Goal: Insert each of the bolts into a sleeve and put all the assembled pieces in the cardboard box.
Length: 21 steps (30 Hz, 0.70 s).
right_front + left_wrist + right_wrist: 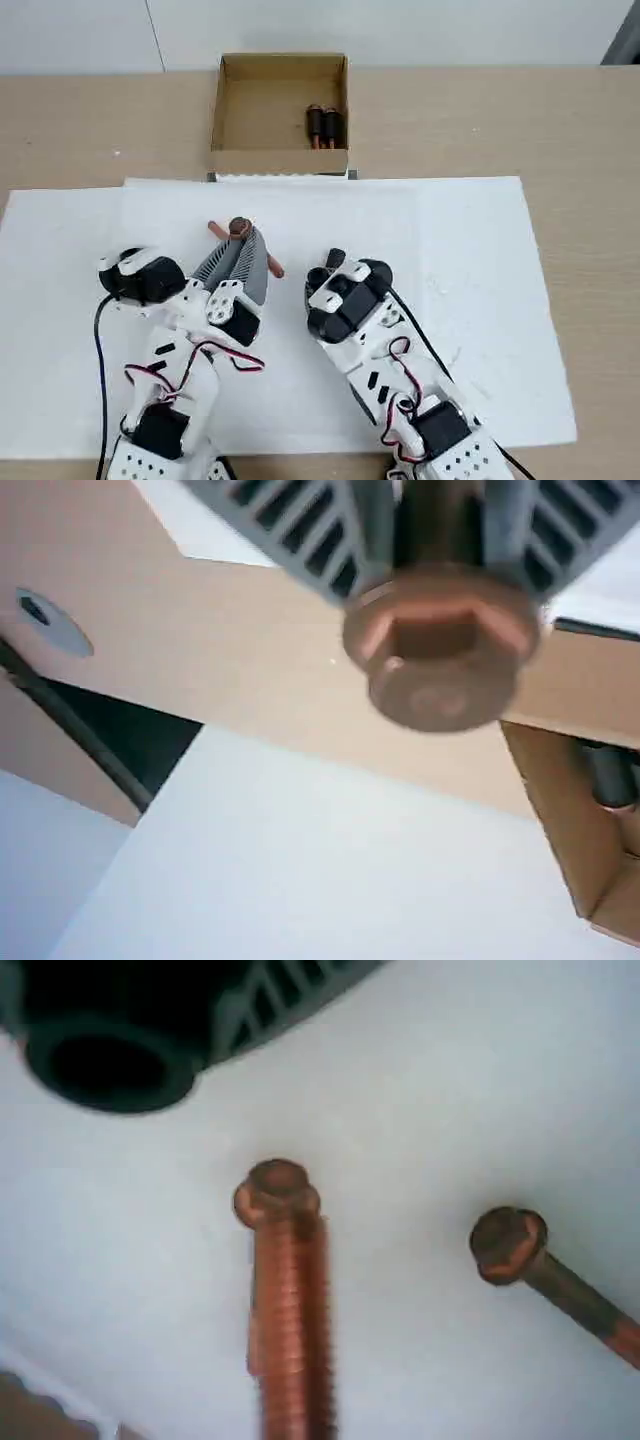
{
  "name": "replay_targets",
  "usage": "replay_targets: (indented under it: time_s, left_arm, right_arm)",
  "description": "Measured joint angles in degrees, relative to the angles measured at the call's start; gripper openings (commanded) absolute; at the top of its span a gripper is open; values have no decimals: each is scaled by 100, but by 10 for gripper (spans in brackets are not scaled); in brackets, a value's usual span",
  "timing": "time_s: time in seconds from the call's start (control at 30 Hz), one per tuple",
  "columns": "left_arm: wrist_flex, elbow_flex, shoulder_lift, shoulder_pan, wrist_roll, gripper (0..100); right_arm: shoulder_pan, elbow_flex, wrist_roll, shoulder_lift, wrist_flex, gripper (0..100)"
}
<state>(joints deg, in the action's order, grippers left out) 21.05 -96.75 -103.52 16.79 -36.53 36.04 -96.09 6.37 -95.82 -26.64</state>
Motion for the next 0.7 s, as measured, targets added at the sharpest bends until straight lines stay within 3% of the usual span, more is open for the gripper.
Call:
replay_targets:
  time_s: [0.7]
  left_arm:
    - [-9, 0, 0, 545, -299, 5]
  right_arm:
    - [316, 0, 642, 0, 0, 4]
